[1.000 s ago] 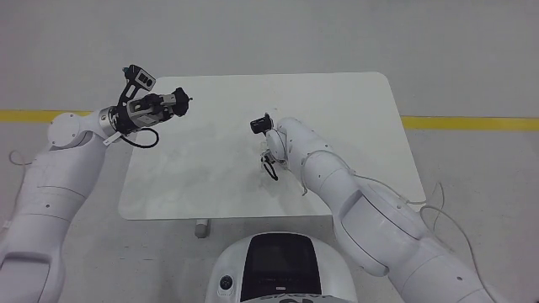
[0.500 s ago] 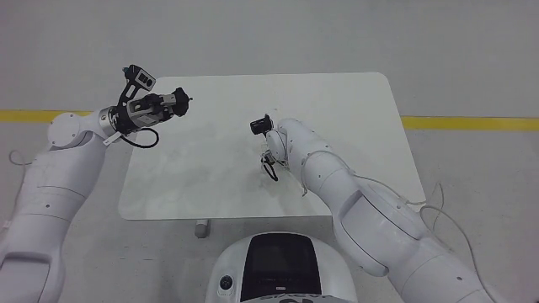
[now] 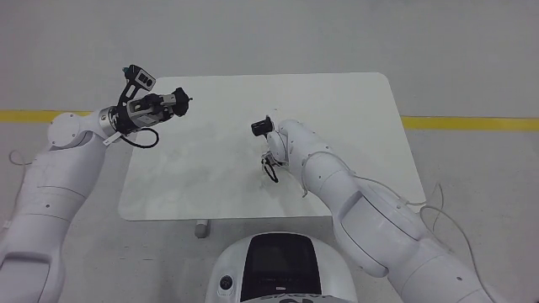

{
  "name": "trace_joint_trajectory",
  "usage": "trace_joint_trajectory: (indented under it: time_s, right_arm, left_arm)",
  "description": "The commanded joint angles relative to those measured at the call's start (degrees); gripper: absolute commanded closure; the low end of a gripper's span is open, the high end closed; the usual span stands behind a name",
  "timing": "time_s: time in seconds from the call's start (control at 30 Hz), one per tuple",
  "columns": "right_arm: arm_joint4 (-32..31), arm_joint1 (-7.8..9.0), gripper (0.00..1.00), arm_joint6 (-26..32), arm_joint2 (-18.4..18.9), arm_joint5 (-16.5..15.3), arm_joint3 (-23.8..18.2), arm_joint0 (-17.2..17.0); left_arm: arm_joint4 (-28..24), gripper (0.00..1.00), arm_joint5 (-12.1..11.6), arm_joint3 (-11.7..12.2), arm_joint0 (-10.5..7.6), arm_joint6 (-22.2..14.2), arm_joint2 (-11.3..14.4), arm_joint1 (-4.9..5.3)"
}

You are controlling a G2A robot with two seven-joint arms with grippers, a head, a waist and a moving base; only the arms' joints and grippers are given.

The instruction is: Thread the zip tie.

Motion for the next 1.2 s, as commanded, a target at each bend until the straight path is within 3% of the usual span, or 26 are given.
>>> trace_joint_trajectory:
  time_s: [0.0,0.17,0.37,0.97,1.17]
  right_arm:
    - [0.0,0.01,0.83,0.1,0.1,0.0,0.0,0.0]
    - [-0.3,-0.02,0.84,0.0,0.1,0.3,-0.2,-0.1]
    - [-0.7,-0.09,1.0,0.0,0.1,0.9,-0.3,-0.1]
    - [-1.4,-0.08,1.0,0.3,0.5,1.7,-1.5,1.0]
    - [-0.8,0.1,1.0,2.4,1.0,-0.2,-2.3,1.8]
  left_arm:
    - [0.0,1.0,0.0,0.0,0.0,0.0,0.0,0.0]
    - [0.0,1.0,0.0,0.0,0.0,0.0,0.0,0.0]
    - [0.0,1.0,0.0,0.0,0.0,0.0,0.0,0.0]
    - [0.0,1.0,0.0,0.0,0.0,0.0,0.0,0.0]
    - [0.0,1.0,0.0,0.0,0.0,0.0,0.0,0.0]
